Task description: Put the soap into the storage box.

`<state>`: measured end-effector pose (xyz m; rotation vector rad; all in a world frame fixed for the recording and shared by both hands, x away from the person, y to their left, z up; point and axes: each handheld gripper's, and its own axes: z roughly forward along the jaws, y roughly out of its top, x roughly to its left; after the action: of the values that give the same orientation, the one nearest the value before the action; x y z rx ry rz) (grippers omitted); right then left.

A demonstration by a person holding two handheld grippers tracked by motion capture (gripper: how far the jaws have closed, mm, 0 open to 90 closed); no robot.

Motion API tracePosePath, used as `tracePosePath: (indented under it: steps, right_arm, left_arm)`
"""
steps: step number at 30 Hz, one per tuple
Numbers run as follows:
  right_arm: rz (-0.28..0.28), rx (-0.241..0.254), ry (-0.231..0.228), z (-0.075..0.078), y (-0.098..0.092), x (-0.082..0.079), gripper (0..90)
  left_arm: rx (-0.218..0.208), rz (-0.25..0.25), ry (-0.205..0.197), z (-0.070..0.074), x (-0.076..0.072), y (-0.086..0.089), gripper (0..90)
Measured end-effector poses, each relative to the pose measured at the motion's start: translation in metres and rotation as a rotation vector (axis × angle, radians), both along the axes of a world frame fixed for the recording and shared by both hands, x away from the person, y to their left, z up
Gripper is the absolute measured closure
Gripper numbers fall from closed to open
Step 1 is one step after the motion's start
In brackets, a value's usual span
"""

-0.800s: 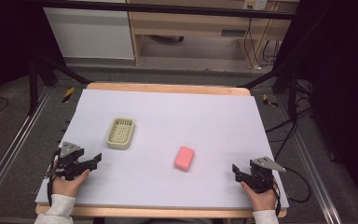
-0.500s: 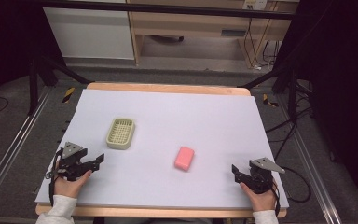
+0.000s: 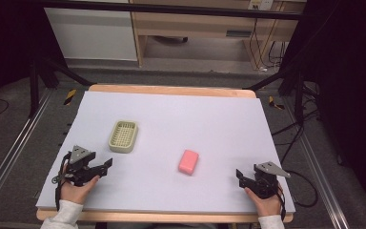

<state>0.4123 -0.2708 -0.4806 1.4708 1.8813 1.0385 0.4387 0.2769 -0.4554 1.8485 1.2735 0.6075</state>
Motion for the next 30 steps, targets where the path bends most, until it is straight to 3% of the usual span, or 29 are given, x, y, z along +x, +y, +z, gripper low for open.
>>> tracePosePath:
  steps: [30]
  right_arm:
    - [0.008,-0.011,-0.002,0.000,0.001,0.000,26.3]
  left_arm:
    - [0.006,-0.076,-0.004,0.008,-0.003,-0.030,26.3]
